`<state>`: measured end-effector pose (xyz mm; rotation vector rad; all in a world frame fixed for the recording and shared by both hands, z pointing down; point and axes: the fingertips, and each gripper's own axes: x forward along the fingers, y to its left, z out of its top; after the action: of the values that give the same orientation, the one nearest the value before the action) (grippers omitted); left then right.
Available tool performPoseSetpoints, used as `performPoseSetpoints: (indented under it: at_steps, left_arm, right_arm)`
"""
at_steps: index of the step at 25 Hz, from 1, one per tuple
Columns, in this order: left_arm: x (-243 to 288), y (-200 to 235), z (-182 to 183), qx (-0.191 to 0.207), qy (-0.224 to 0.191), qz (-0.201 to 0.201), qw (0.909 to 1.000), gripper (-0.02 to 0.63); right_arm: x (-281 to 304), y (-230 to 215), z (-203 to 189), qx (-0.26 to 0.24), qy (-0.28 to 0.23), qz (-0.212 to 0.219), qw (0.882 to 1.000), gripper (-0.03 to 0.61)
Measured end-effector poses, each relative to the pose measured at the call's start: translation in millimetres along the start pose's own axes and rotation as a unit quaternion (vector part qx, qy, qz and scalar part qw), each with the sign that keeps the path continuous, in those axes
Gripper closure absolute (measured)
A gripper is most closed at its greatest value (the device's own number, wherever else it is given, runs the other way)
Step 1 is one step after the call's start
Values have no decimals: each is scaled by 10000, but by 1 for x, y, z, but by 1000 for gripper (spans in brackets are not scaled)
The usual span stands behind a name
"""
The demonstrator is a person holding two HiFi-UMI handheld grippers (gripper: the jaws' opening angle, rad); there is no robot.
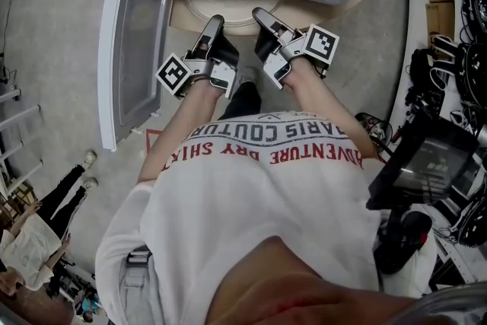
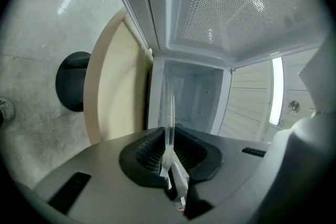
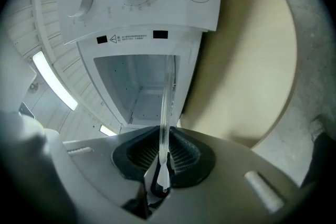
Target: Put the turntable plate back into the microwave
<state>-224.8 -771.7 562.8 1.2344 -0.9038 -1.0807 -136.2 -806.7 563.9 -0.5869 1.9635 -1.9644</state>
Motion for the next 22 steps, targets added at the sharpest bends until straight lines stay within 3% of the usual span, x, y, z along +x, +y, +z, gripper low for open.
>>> performPoseSetpoints:
  at_steps: [10,22]
  left_arm:
    - [0,-17,-1,140,51,-313,9994,568]
    - [26,-25,14,263,-81,-249,9993,563]
  right_arm:
    - [1,21,1,-548,-20,246,9982,525]
    - [17,25,22,-227,-247,294,9990,523]
